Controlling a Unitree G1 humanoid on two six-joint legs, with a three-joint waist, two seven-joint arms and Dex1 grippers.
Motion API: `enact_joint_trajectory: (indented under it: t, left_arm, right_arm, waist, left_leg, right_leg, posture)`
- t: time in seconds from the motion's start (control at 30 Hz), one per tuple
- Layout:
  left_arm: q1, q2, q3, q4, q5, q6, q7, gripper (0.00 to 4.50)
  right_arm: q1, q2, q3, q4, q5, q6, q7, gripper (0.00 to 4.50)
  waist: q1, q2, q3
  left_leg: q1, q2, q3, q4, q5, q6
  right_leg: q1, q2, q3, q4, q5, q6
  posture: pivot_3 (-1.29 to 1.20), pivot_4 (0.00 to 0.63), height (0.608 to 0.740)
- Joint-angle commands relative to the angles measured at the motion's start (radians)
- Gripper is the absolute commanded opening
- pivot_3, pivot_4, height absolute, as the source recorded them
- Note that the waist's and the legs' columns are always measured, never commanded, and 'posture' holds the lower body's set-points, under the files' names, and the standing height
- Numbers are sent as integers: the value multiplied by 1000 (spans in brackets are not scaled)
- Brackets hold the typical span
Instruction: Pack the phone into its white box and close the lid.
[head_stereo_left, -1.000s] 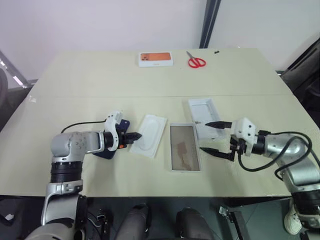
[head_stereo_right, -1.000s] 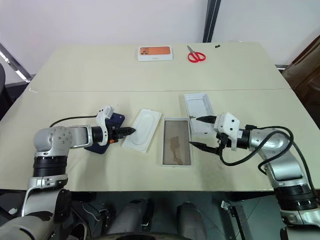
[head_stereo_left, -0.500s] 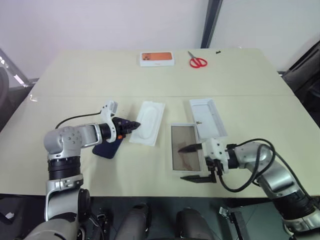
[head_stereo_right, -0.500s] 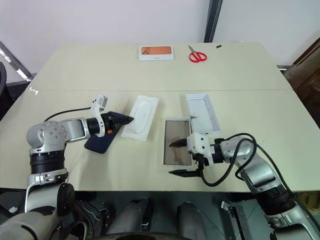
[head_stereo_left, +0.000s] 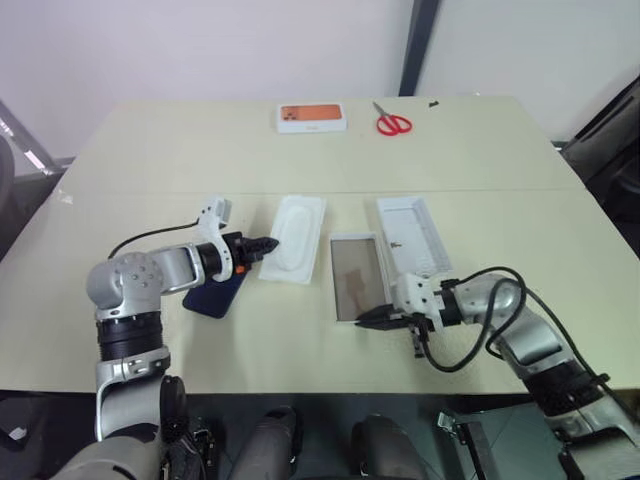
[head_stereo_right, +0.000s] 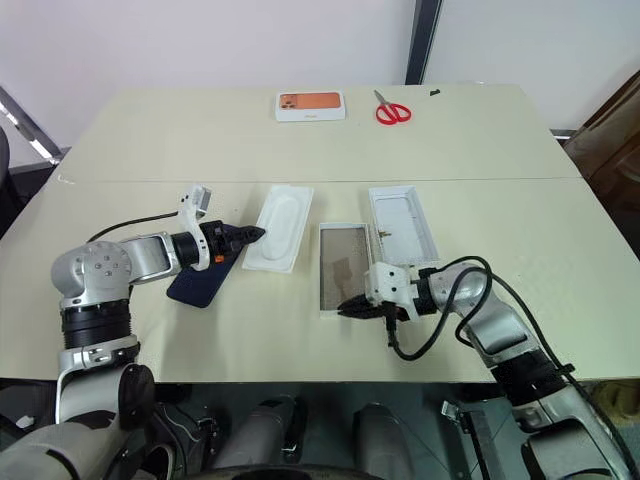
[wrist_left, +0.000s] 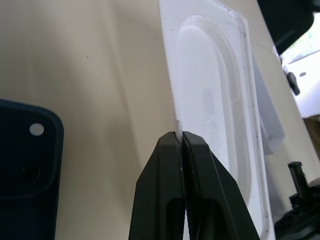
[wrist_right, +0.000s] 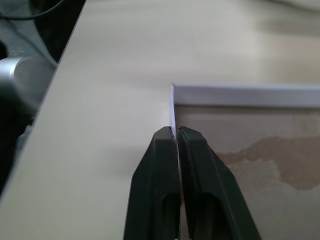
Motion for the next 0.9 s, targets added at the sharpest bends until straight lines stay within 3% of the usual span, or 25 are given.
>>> enact_joint_trajectory:
  t: [0.03, 0.2, 0.27, 0.43, 0.73, 0.9]
  left_arm:
    - [-81, -14, 69, -4, -45, 6, 34, 0]
    - [-112, -53, 63, -2, -49, 4, 72, 0]
    - [-109, -69, 50, -10, -45, -8, 83, 0]
    - [-83, -98, 21, -25, -33, -23, 105, 0]
    - [-36, -184, -13, -45, -31, -48, 173, 0]
    - [-17, -215, -44, -35, -8, -91, 189, 0]
  right_arm:
    - [-106, 45, -39, 84, -45, -76, -76, 61]
    - [-172, 107, -18, 180, -67, -97, -96, 61]
    - [-181, 128, -13, 199, -66, -91, -96, 587]
    - [-161, 119, -34, 179, -78, -117, -107, 2901]
    - [-24, -97, -257, 111, 9, -60, -112, 2901]
    - [24, -140, -299, 124, -1, -81, -130, 2901]
  waist:
    - [0, -1, 0]
    - [0, -1, 0]
    - [-1, -1, 1]
    - [-6, -1, 0]
    - [3, -1, 1]
    - [-7, -1, 1]
  left_leg:
    - [0, 0, 0, 0, 0, 0]
    - [0, 0, 0, 0, 0, -1]
    - [-1, 0, 0, 0, 0, -1]
    - [-1, 0, 0, 0, 1, -1]
    - [-2, 0, 0, 1, 1, -1]
    - [-1, 1, 1, 0, 1, -1]
  right_leg:
    - [0, 0, 0, 0, 0, 0]
    - [-1, 0, 0, 0, 0, 0]
    - [-1, 0, 0, 0, 0, 0]
    - [-1, 1, 0, 1, 0, 0]
    - [-1, 1, 0, 1, 0, 0]
    - [-2, 2, 1, 1, 0, 0]
  posture:
    - [0, 150, 734]
    - [0, 150, 734]
    - [0, 150, 734]
    - [0, 150, 734]
    - [0, 150, 734]
    - [0, 150, 734]
